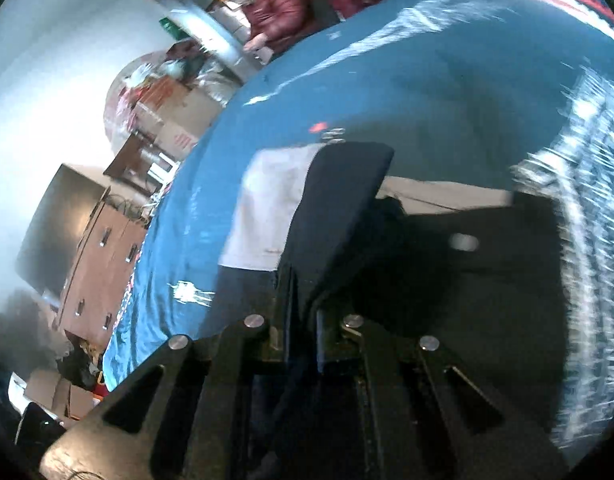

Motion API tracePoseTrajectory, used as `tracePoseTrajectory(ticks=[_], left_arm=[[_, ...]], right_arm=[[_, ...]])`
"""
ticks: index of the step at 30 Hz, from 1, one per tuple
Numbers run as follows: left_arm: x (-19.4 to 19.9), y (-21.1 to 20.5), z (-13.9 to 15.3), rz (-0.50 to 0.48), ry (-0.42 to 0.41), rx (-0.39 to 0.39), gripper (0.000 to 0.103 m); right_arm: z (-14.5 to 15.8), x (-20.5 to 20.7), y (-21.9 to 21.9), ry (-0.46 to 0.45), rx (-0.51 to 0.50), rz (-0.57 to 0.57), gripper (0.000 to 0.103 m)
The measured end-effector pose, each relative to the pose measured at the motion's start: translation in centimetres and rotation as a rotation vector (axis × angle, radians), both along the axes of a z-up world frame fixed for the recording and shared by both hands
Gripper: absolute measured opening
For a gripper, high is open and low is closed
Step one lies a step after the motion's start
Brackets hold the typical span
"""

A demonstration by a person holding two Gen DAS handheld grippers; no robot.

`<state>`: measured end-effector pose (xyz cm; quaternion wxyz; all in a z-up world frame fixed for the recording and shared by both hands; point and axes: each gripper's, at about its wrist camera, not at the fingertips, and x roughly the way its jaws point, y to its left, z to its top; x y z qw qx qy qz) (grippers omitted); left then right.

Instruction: Fold large clothes

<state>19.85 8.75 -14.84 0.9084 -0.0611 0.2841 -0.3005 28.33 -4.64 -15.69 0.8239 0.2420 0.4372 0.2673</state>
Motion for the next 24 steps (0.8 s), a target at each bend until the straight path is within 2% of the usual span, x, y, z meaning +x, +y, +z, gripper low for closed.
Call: tracePoseTrajectory(ticks=[5, 11, 14, 15, 17, 20, 21, 23, 24], left_arm=[[1.4, -5.4, -1.5, -0.065, 0.064, 0.026, 0.014], [3.0, -9.7, -2.7, -0.080, 0.127, 0.016, 0.014], [4.0, -12.6, -5.6, -0.101, 0.201, 0.045, 0.016], [4.5, -13.3, -6.6, -0.113, 0.231, 0.064, 0.021], [4.7, -14.3, -7.8, -0.120, 0.254, 0.102, 0.021], [3.0, -12.8, -5.8, -0.129, 0.227, 0.105, 0.022], [2.0, -11.8, -4.8, -0.133, 0.204, 0.094, 0.024], [-1.1, -8.7, -2.1, -0.123, 0.128, 0.079, 0.029], [-2.4, -7.2, -1.1, -0.110, 0.099, 0.077, 0.031]], right_arm=[[-2.8, 0.9, -4.1, 0.041, 0.020, -0.017, 0.008], [-5.0, 2.0, -7.1, 0.087, 0.014, -0.026, 0.008], [-7.4, 2.3, -8.8, 0.149, 0.016, -0.052, 0.010], [-8.2, 2.5, -9.3, 0.177, 0.037, -0.047, 0.010], [-9.7, 2.4, -10.2, 0.225, 0.113, -0.045, 0.013], [-9.5, 1.1, -11.0, 0.256, 0.176, -0.058, 0.025], [-9.1, 0.2, -11.0, 0.260, 0.186, -0.050, 0.029], [-8.5, -1.8, -10.9, 0.258, 0.197, -0.029, 0.046], [-8.2, -2.9, -10.8, 0.261, 0.192, -0.017, 0.049]])
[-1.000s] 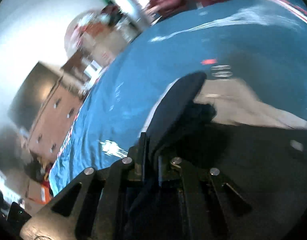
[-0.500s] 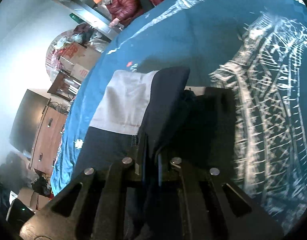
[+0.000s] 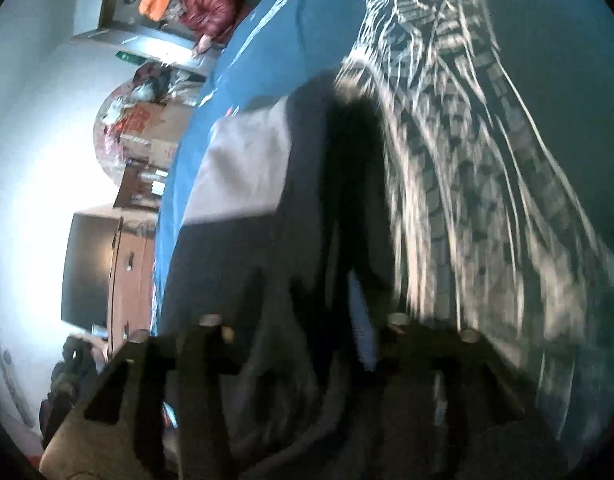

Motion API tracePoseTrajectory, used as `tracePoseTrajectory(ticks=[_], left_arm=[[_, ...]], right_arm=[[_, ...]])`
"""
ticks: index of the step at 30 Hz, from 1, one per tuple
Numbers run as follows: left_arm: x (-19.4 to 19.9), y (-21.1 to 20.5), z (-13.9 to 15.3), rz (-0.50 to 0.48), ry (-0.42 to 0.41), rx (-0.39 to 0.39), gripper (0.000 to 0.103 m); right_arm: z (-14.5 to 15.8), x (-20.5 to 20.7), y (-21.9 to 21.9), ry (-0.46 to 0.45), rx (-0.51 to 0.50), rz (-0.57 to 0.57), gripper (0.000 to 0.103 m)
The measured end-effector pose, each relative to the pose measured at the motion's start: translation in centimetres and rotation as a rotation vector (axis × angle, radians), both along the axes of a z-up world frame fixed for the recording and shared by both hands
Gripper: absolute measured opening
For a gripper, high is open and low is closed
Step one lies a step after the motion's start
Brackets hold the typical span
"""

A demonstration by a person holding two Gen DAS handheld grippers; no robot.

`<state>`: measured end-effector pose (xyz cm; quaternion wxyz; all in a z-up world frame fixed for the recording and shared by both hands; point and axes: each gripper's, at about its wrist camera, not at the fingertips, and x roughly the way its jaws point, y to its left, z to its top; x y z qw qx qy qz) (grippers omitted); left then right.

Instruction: Fold large clothes

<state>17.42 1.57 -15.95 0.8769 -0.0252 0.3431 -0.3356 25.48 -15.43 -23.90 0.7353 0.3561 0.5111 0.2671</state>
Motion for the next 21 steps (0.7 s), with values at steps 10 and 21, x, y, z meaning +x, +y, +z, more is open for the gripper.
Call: tracePoseTrajectory(ticks=[10, 21], left_arm=[[-6.0, 13.0, 1.0, 0.264, -0.065, 0.069, 0.044], [0.4, 9.0, -5.2, 0.238, -0.058, 0.278, 0.049]], right_arm=[[1.8, -7.6, 0.7, -0.053, -0.095, 0.054, 0.065], [0.6, -8.3, 2.7, -0.110, -0.230, 0.028, 0.005]])
